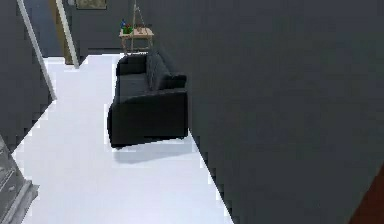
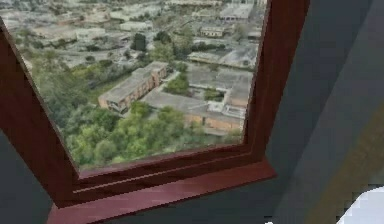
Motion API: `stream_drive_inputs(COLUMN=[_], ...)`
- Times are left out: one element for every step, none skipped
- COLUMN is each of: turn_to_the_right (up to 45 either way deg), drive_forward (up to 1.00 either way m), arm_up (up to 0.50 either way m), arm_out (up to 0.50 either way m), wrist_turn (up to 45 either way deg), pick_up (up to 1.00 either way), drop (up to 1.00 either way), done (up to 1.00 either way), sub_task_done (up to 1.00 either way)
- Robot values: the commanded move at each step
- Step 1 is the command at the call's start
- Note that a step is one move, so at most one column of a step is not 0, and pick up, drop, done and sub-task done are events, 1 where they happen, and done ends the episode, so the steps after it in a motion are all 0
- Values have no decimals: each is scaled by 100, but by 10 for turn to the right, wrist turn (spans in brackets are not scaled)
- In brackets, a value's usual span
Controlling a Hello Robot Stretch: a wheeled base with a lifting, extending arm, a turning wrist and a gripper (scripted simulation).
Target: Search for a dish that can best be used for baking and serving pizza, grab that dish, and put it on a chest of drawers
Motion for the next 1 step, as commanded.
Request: stream_drive_inputs(turn_to_the_right=[-300], drive_forward=[0], arm_up=[0], arm_out=[0], wrist_turn=[0], pick_up=[0], drop=[0], done=[0], sub_task_done=[0])
